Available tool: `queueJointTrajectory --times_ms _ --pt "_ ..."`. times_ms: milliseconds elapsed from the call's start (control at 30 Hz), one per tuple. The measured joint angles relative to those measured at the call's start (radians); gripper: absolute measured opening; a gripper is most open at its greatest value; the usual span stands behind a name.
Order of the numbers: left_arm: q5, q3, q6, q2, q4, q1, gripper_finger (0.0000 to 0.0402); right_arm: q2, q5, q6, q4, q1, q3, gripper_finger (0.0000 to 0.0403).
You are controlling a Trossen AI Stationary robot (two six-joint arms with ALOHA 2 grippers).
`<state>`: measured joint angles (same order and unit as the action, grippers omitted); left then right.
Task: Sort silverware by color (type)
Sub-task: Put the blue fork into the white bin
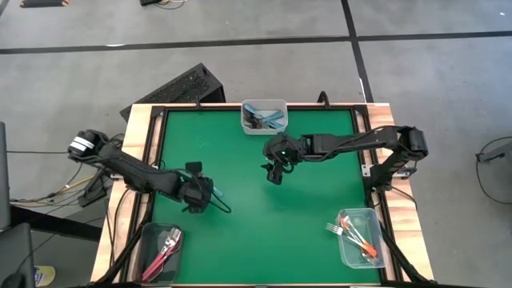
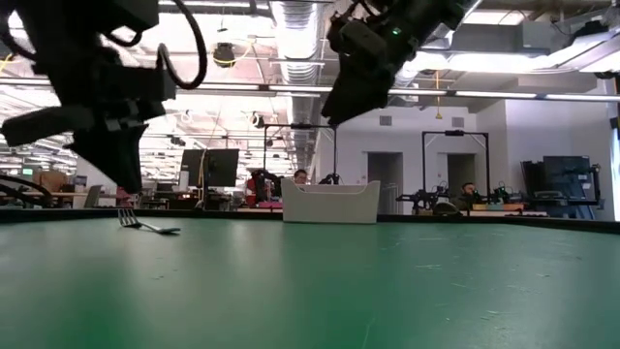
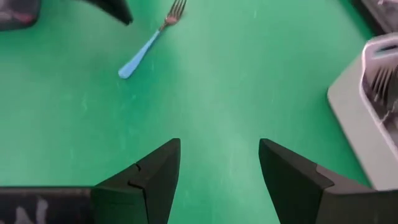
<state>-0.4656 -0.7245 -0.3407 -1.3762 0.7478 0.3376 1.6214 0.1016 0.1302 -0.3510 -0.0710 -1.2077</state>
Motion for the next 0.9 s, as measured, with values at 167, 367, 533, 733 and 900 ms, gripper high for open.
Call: queueJointTrajectory --times_ms 167,367,533,733,900 --pt "0.033 0.150 0.043 0.072 -0.186 -0.067 0.0054 -0.058 -0.001 0.053 0.031 0.020 0.092 0.0244" --pt "0.027 0.206 0.090 0.066 -0.243 -0.135 0.0121 -0.133 0.001 0.109 0.066 0.048 0.186 0.0244" --pt "0.102 0.206 0.217 0.065 -0.246 -0.191 0.0140 -0.171 0.003 0.132 0.096 0.060 0.234 0.0244" --pt "0.195 0.204 0.302 0.068 -0.248 -0.283 0.0123 -0.171 0.016 0.134 0.105 0.076 0.235 0.0244" --pt "0.296 0.203 0.347 0.068 -0.254 -0.352 0.0080 -0.171 0.016 0.134 0.100 0.099 0.235 0.0244"
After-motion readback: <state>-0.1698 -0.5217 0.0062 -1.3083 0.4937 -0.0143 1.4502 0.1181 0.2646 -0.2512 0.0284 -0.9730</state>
